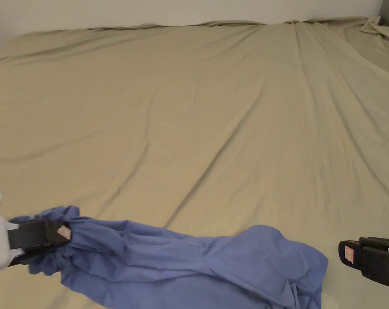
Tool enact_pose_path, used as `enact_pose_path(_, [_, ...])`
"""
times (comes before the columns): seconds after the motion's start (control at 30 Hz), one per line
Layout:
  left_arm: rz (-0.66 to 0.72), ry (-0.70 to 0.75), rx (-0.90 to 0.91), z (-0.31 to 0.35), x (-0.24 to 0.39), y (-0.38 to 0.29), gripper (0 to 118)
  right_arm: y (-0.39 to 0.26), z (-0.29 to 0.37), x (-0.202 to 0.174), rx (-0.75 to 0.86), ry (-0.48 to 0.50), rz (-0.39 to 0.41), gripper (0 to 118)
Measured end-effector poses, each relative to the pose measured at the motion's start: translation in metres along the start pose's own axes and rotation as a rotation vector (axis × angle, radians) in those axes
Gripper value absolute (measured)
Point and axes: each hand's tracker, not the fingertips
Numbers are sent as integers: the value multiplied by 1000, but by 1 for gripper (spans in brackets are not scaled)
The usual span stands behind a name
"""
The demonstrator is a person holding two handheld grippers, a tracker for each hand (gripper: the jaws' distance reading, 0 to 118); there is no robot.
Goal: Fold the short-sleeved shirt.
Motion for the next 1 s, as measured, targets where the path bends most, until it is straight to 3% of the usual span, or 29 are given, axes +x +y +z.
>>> enact_pose_path(0.1, [-54,-120,-70,-32,65,-25,34,3,-6,-6,-11,10,12,6])
enact_pose_path(0.23, [-185,18,-163,-110,118,-62,35,3,-8,-15,-8,28,37,6])
enact_pose_path(0.27, [-184,40,-167,-133,121,-70,50,3,-9,-16,-9,34,42,6])
enact_pose_path(0.37, [-95,31,-223,-176,105,-85,81,1,-9,-15,-20,44,50,6])
enact_pose_path(0.4, [-60,-29,-224,-171,103,-86,109,0,-9,-14,-23,43,53,6])
enact_pose_path(0.43, [-30,-72,-187,-157,104,-84,116,-2,-8,-13,-25,40,56,6])
enact_pose_path(0.53, [-43,-123,-138,-109,103,-68,116,-7,-5,-5,-34,40,72,6])
enact_pose_path(0.57, [-45,-109,-79,-94,99,-63,115,-9,-5,-1,-34,34,71,6])
enact_pose_path(0.63, [-49,-17,44,-72,83,-61,97,-9,-6,7,-38,33,46,6])
enact_pose_path(0.67, [-74,88,70,-69,79,-60,78,-10,-7,11,-41,35,17,6])
enact_pose_path(0.7, [-121,211,63,-76,79,-61,37,-11,-8,13,-42,37,-8,6])
enact_pose_path(0.73, [-195,321,26,-81,86,-65,10,-12,-9,16,-43,38,-31,6])
enact_pose_path(0.77, [-222,336,6,-92,86,-70,9,-12,-10,18,-45,40,-44,6])
enact_pose_path(0.87, [-187,80,-112,-125,105,-85,9,-17,-9,20,-52,45,-42,6])
enact_pose_path(0.93, [-320,113,-130,-139,134,-103,9,-19,-6,21,-70,32,-23,6])
enact_pose_path(1.0, [-387,34,-155,-149,165,-120,9,-22,-3,21,-77,13,-11,6])
